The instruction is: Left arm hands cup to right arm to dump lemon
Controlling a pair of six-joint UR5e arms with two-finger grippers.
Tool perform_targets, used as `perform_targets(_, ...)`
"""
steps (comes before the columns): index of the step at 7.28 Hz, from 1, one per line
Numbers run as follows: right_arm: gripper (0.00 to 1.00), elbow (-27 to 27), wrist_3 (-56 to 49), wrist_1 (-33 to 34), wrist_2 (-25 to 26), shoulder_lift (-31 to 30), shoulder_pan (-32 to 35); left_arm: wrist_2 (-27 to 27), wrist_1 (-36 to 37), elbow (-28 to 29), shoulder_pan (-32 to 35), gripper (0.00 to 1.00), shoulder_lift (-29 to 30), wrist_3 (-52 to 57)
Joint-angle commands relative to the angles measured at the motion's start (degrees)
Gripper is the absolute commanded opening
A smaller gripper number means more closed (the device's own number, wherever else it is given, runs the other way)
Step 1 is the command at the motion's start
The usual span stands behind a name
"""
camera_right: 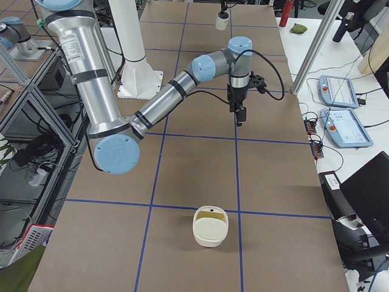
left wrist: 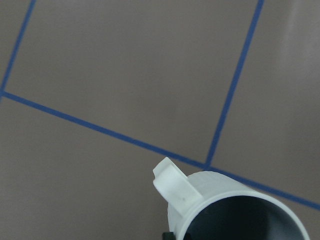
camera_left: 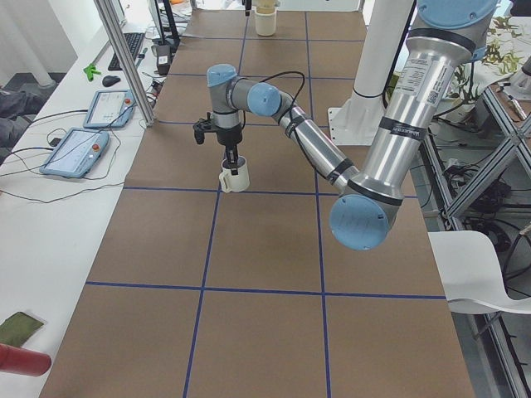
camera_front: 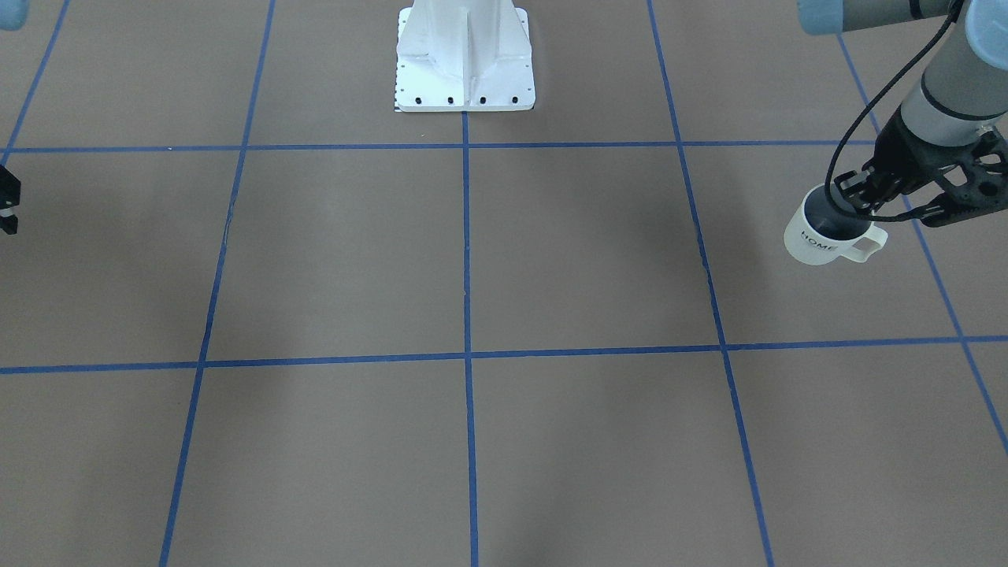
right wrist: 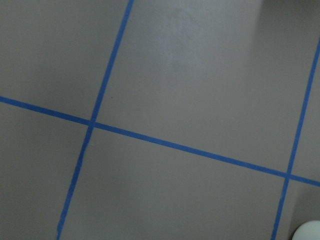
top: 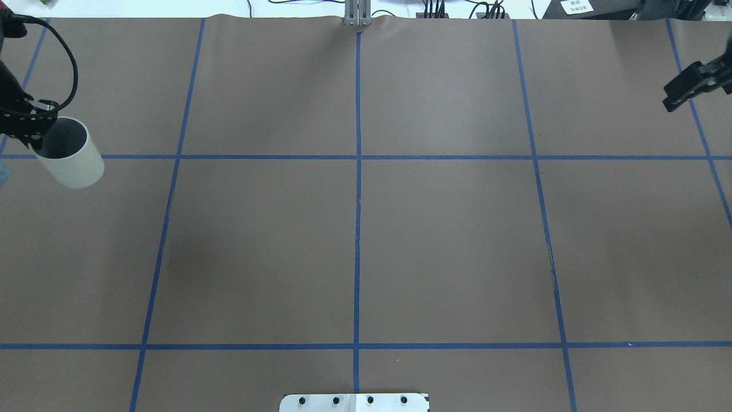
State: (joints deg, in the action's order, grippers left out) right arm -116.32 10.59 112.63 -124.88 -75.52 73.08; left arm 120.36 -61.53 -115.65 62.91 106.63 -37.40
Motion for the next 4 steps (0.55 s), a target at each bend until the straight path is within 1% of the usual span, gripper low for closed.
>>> perform_targets(1, 1.00, -0.49, -12.36, 0.14, -5.19, -6.89, 8.01, 2.14, -5.04, -1.24, 0.11, 0.00, -7.97, 5.30)
perform_targets(2, 1.00, -0.58, -13.57, 0.14, -5.19, -8.83, 10.13, 4.07, -11.00, -0.72, 0.20, 0.00, -12.10, 5.41)
perform_targets(3, 1.00, -0.49, -14.62, 0.14, -5.02, -10.42, 10.33, 4.61, -17.76, 0.85, 0.11, 0.00, -15.80, 5.15)
perform_targets(4, 1.00, -0.40, -17.50, 0.14, -5.10, -11.04, 10.59, 7.05, -22.79, 3.30, 0.11, 0.00, -17.14, 4.62)
